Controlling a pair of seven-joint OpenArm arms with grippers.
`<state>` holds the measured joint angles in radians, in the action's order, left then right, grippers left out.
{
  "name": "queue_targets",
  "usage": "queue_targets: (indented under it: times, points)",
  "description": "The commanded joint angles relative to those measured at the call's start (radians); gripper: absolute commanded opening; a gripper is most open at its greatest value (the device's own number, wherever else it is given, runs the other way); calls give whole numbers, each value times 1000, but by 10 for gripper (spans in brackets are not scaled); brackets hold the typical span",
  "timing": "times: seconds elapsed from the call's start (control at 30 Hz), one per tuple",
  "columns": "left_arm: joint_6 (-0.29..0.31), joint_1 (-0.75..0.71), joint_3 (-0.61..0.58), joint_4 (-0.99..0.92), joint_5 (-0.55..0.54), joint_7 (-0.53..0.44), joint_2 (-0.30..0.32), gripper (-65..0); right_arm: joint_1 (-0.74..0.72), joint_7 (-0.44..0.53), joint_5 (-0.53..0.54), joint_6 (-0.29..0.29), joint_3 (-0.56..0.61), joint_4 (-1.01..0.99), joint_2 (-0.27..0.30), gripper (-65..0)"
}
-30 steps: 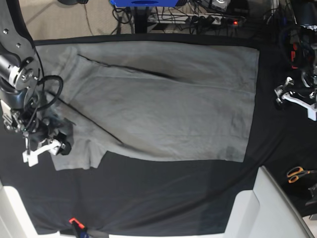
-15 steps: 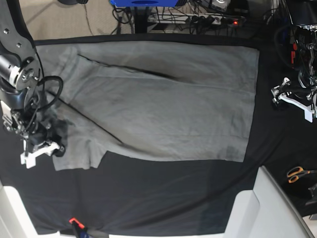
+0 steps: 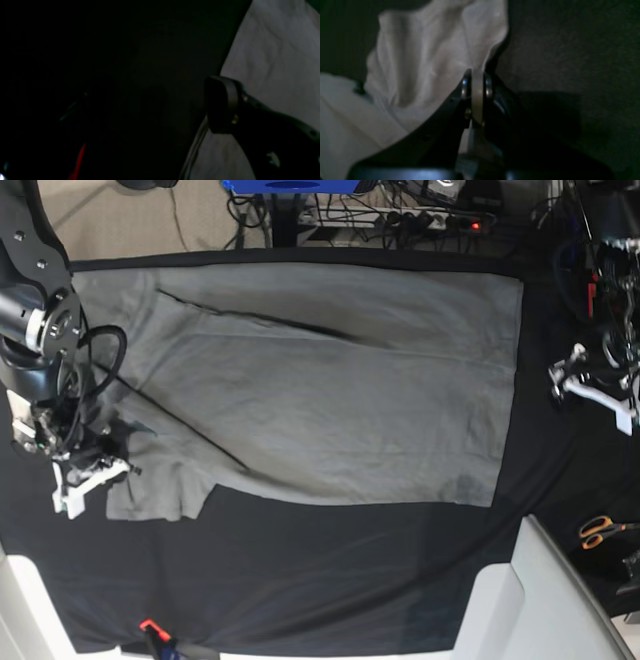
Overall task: Fold the T-shirt properly
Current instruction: 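Lower the left gripper and grasp the shirt end near it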
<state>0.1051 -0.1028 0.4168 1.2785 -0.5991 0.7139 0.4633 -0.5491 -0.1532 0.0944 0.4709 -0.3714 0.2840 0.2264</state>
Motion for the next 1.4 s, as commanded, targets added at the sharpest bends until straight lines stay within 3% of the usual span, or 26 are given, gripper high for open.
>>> queue_targets:
  times: [0.0,0.13,0.3,0.53,0.63,0.7,0.87,1.13,1.2,1.3,1.37]
  points:
    - [3,36,7,-6,-3,-20,22,-118,-30,14,11,5,5,19,12,-650]
    - [5,162,-5,-101,-3,-21,22,-118,-30,-9,12,5,5,21,9,-650]
    - [5,369,-233,-277,-3,-29,51,-118,-15,-10,12,5,12,68,5,-650]
    - [11,599,-396,-670,-8,-202,28,-118,14,-55,12,9,7,125,12,-650]
    - [103,661,-434,-791,-9,-244,19,-118,21,-59,12,9,5,159,18,-650]
    - [158,679,-448,-824,-9,-244,2,-118,40,-72,14,9,5,197,18,-650]
    - [158,642,-444,-817,-11,-239,-42,-118,56,-131,14,9,5,271,14,-650]
    - [157,513,-441,-712,-14,-211,-45,-132,56,-131,14,9,5,271,12,-650]
    - [157,499,-441,-710,-14,-211,-44,-230,56,-131,14,9,5,271,12,-650]
    - [157,484,-441,-710,-14,-211,-44,-464,56,-131,14,9,5,271,11,-650]
    - [157,481,-441,-710,-14,-211,-44,-528,56,-131,14,9,4,271,11,-650]
